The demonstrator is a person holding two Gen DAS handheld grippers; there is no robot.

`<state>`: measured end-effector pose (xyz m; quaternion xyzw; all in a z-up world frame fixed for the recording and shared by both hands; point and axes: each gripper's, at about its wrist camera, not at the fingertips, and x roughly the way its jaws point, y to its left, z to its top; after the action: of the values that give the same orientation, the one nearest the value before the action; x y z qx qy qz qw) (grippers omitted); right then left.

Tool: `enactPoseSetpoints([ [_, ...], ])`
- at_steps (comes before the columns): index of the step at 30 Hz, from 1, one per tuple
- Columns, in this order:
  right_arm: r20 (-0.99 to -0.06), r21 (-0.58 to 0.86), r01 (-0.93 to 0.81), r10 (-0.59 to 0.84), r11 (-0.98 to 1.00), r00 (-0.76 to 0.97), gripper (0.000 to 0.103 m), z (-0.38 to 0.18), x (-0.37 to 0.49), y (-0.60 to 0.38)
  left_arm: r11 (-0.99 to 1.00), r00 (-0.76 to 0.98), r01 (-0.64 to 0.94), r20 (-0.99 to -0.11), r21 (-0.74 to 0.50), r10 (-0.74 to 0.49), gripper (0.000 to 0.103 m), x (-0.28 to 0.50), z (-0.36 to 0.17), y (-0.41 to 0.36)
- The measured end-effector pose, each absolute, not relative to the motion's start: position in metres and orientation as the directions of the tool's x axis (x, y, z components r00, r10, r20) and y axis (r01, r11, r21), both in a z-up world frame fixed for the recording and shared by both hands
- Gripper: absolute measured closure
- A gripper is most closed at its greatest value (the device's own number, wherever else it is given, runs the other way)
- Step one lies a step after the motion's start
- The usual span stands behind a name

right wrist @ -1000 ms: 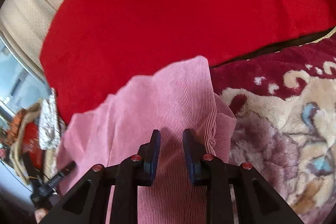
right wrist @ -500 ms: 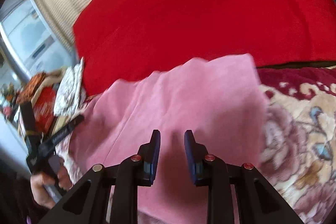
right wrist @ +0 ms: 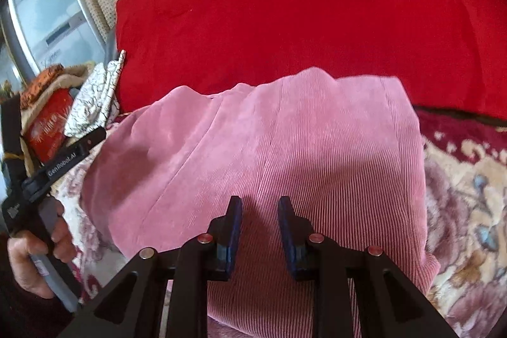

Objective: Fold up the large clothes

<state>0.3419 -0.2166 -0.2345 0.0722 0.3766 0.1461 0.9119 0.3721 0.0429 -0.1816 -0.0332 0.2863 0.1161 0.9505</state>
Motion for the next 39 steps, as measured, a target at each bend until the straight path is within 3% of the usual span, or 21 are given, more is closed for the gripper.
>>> enactPoseSetpoints([
  [2,-0.687,0.178,-0.202,0.268,0.963,0.675,0.067,-0.24,0.344,-0.211,0.976,0.804,-0.216,-0.566,0.01,0.183,0.017,0.374,-0.186,0.038],
  [9,-0.674,-0.07,-0.19,0.093,0.979,0.732,0.067,-0.25,0.333,-0.183,0.983,0.807,-0.181,-0.567,0.027,0.164,0.017,0.374,-0.191,0.024],
  [39,-0.662,-0.132,-0.171,0.041,0.977,0.748,0.067,-0.248,0.331,-0.177,0.985,0.82,-0.159,-0.547,0.063,0.167,0.017,0.372,-0.192,0.016],
])
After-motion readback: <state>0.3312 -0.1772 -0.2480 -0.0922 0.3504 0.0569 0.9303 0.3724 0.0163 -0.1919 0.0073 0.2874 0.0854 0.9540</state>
